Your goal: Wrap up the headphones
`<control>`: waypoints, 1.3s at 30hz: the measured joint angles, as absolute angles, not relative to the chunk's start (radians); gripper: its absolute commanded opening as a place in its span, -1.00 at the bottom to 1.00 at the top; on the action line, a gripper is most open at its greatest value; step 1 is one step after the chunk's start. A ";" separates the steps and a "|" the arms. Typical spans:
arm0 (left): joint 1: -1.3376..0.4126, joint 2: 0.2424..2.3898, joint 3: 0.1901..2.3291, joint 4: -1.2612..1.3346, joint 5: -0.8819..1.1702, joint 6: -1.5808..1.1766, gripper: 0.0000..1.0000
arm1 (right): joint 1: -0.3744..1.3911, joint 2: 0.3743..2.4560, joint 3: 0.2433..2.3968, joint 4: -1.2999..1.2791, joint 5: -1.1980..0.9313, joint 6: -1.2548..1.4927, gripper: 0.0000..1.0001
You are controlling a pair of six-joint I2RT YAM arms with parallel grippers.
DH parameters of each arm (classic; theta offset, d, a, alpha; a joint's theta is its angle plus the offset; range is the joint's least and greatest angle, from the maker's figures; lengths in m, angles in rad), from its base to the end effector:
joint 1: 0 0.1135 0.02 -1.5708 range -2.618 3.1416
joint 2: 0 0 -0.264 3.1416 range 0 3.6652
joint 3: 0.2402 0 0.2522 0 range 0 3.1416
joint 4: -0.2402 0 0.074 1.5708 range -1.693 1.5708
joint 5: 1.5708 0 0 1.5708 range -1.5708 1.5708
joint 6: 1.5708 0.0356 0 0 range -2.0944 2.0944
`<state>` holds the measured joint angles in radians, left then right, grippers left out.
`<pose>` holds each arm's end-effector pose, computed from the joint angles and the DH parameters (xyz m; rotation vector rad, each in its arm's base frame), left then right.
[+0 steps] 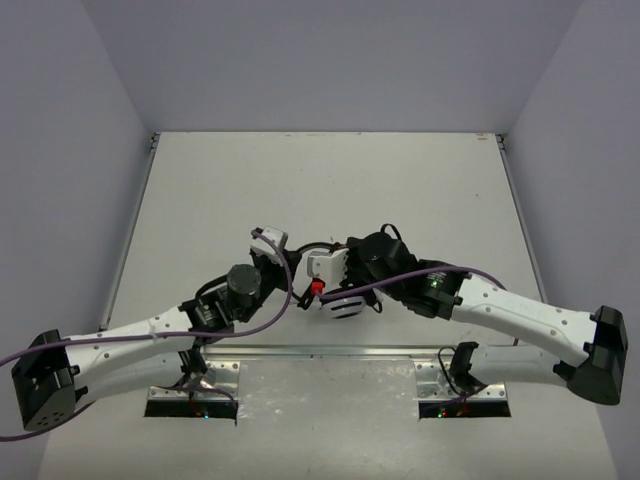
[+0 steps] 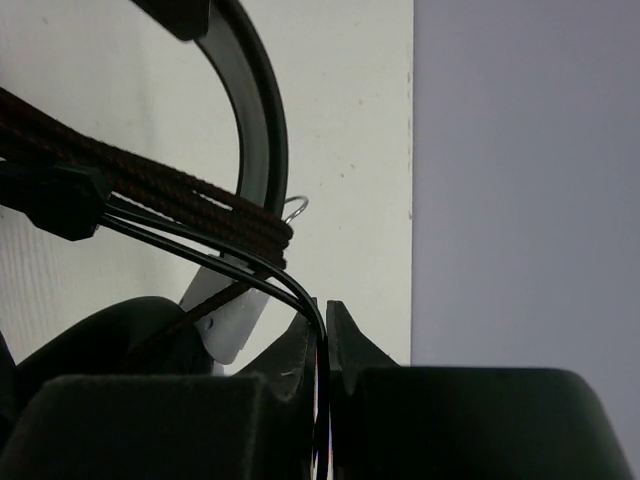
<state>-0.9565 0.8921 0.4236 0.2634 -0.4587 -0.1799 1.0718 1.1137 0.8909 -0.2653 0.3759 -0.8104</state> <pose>0.1302 -0.1573 0.2403 0.3534 1.7377 -0.4197 0.1312 0.2135 0.3046 -1.4937 1.3736 -0.2222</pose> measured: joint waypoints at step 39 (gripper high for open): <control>-0.984 0.762 0.545 -0.015 -0.447 -0.274 -0.99 | 0.650 1.169 0.769 -0.202 -0.197 -0.407 0.17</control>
<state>-0.9844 0.7620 0.5446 -0.0151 -0.4465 -0.2745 0.6498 1.1687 0.7689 -0.2020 -0.1970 -0.4072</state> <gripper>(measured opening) 0.077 0.327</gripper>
